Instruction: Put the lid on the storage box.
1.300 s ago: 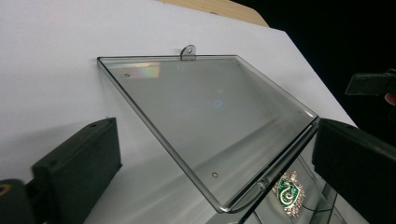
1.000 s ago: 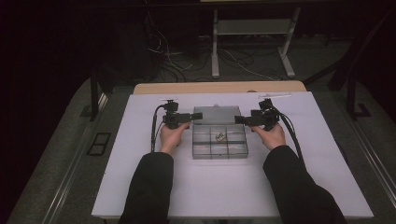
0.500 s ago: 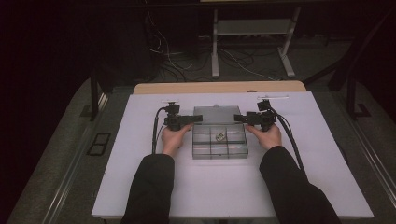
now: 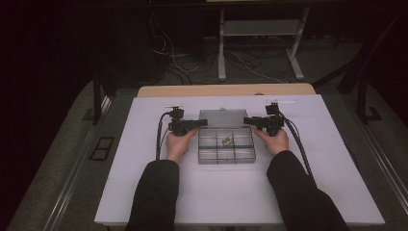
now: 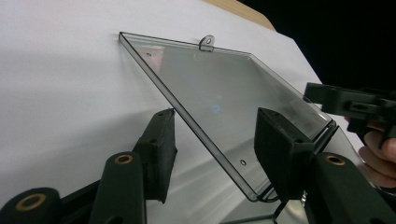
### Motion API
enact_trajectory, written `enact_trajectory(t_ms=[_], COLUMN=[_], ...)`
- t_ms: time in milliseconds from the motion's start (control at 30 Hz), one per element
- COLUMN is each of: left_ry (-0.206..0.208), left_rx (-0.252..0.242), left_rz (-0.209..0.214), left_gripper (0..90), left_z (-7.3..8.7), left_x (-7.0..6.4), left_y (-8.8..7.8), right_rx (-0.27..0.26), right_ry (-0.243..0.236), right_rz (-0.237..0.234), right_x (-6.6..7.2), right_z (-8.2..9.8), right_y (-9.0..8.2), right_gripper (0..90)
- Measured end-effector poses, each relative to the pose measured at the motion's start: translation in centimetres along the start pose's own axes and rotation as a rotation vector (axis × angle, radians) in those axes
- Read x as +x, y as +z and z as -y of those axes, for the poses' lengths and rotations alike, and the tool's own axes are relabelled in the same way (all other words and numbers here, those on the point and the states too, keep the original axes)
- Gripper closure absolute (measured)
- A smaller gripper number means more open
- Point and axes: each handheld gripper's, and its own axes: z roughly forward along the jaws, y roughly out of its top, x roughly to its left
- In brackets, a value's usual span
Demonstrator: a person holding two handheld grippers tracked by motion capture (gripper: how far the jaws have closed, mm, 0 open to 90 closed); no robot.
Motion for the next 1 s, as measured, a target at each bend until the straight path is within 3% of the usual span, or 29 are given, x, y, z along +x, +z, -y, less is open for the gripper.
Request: enact_trajectory(t_ms=[167,367,467,1000], left_ry=[0.003,-0.055,-0.068,-0.152], left_rx=[-0.025,-0.02,-0.017,0.016], left_rz=[-0.006,0.016,0.02,0.065], left_gripper=[61.1,61.4,61.5,58.2], left_z=[0.0,0.0,0.0,0.1], left_x=[0.1,0.6,0.6,0.8], left_y=[-0.5,-0.5,-0.5,-0.1], right_rx=[0.026,0.029,0.035,0.045], right_ry=[0.016,0.038,0.024,0.043], right_rz=[0.016,-0.007,-0.008,-0.013], right_x=[-0.2,-0.1,0.1,0.1], right_z=[0.0,-0.1,-0.1,-0.2], right_y=[0.6,1.0,1.1,1.1], right_gripper=[49.6,53.3,54.0,53.6])
